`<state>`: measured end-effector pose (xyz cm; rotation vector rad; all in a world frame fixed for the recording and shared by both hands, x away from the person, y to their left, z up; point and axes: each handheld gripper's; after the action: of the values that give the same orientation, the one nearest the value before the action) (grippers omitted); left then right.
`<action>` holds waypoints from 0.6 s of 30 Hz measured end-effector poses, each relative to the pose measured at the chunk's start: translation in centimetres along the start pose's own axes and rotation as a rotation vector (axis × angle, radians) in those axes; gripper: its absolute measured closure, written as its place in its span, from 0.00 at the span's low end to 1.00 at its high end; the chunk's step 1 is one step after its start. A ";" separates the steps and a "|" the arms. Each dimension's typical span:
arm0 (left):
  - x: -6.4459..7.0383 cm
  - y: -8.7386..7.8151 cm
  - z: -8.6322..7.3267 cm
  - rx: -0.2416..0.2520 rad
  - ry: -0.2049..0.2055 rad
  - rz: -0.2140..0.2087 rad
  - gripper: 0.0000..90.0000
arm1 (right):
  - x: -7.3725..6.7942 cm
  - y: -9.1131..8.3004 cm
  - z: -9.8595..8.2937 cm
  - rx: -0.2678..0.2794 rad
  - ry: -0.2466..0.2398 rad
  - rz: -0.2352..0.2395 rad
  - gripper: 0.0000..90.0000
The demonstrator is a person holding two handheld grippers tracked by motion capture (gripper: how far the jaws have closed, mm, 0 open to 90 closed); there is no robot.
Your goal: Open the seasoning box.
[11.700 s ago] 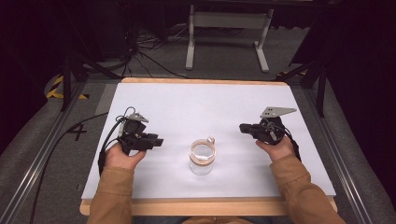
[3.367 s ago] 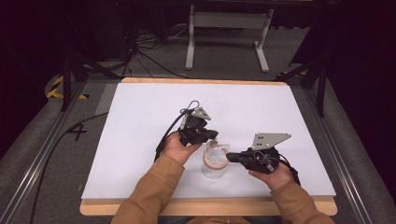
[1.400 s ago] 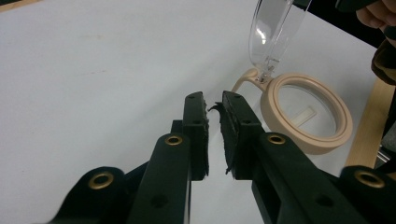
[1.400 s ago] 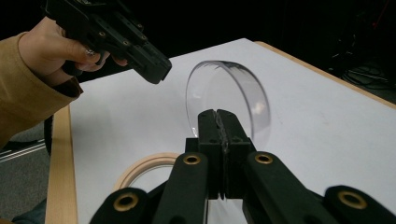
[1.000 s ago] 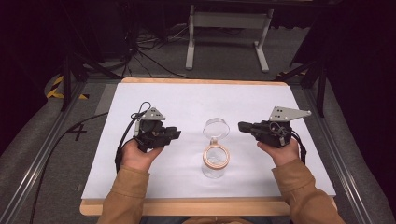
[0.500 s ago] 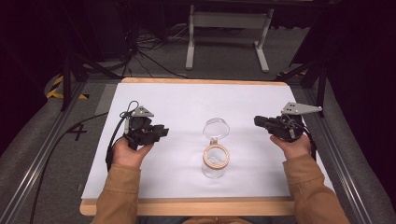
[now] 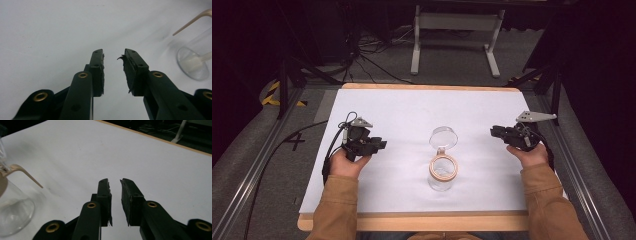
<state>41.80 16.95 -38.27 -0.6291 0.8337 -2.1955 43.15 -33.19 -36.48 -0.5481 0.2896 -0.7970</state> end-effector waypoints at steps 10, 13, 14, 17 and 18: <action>-0.4 1.3 -0.4 -0.055 -0.001 0.008 0.77 | 1.8 1.7 -1.9 -0.067 0.066 0.000 0.80; -0.5 1.8 -0.6 -0.067 -0.003 0.007 0.76 | 2.1 2.2 -2.4 -0.081 0.079 -0.003 0.79; -0.5 1.9 -0.7 -0.073 -0.006 0.007 0.76 | 2.3 2.4 -2.6 -0.093 0.083 -0.003 0.78; -0.7 2.3 -0.8 -0.092 0.000 0.004 0.75 | 2.5 3.1 -3.0 -0.137 0.096 0.010 0.76; -0.8 2.4 -0.8 -0.096 0.001 0.003 0.75 | 2.5 3.4 -3.2 -0.156 0.103 0.017 0.76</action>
<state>42.84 16.51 -40.68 -0.6728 0.9449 -2.1633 45.46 -34.19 -41.12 -0.6512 0.4541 -0.7918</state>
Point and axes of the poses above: each handheld gripper's, and its own axes: y roughly forward along the jaws, z roughly out of its top, x roughly to its right, and after that the axes turned 2 degrees about -x, right-handed
